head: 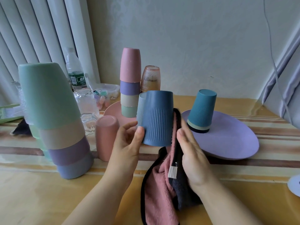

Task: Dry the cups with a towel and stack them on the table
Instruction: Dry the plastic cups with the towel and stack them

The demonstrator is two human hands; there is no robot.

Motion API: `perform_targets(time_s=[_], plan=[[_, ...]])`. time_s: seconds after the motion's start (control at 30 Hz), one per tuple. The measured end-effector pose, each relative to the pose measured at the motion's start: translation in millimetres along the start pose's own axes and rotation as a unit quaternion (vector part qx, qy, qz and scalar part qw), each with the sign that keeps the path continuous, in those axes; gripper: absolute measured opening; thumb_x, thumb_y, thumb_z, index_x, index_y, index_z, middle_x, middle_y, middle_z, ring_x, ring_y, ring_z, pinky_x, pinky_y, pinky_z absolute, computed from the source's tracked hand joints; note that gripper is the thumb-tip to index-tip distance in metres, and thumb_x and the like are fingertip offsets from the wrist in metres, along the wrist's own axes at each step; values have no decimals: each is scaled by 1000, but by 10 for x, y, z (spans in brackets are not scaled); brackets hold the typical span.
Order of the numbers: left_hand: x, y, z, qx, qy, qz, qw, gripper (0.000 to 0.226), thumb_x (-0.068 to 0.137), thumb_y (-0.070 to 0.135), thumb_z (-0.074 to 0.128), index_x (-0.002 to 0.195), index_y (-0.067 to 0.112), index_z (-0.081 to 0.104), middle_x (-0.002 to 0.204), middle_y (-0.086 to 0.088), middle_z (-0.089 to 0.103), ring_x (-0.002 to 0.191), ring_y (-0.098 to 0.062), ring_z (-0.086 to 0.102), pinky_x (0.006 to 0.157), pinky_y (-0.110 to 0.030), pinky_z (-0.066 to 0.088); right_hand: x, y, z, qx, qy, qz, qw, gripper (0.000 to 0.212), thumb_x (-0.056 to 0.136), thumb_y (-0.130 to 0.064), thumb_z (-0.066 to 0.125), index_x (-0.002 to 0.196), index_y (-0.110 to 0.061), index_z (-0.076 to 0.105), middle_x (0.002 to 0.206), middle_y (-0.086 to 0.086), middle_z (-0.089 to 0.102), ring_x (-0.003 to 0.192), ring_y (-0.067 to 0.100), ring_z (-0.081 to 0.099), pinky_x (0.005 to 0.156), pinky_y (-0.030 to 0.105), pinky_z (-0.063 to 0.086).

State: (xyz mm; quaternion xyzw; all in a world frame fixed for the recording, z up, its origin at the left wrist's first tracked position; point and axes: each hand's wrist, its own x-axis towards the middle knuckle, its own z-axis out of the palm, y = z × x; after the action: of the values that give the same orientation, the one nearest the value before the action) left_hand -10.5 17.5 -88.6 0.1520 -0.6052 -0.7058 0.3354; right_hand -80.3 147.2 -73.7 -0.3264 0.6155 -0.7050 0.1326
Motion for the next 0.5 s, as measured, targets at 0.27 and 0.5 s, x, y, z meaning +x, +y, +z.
perform_targets(time_s=[0.27, 0.5], plan=[[-54, 3, 11, 117, 8, 70, 991, 50, 69, 59, 68, 113, 41, 52, 105, 24, 65, 99, 5, 63, 81, -16, 51, -68, 60, 159, -109, -81, -12, 991, 48, 93, -43, 31, 139, -44, 16, 146, -36, 15, 128, -28, 11, 102, -4, 13], [-148, -15, 99, 178, -92, 47, 979, 48, 79, 55, 68, 120, 37, 53, 109, 20, 67, 103, 6, 61, 84, -11, 47, -13, 48, 73, -91, -8, -62, 994, 69, 85, -70, 25, 144, -40, 6, 151, -31, 4, 135, -20, 5, 105, -1, 10]])
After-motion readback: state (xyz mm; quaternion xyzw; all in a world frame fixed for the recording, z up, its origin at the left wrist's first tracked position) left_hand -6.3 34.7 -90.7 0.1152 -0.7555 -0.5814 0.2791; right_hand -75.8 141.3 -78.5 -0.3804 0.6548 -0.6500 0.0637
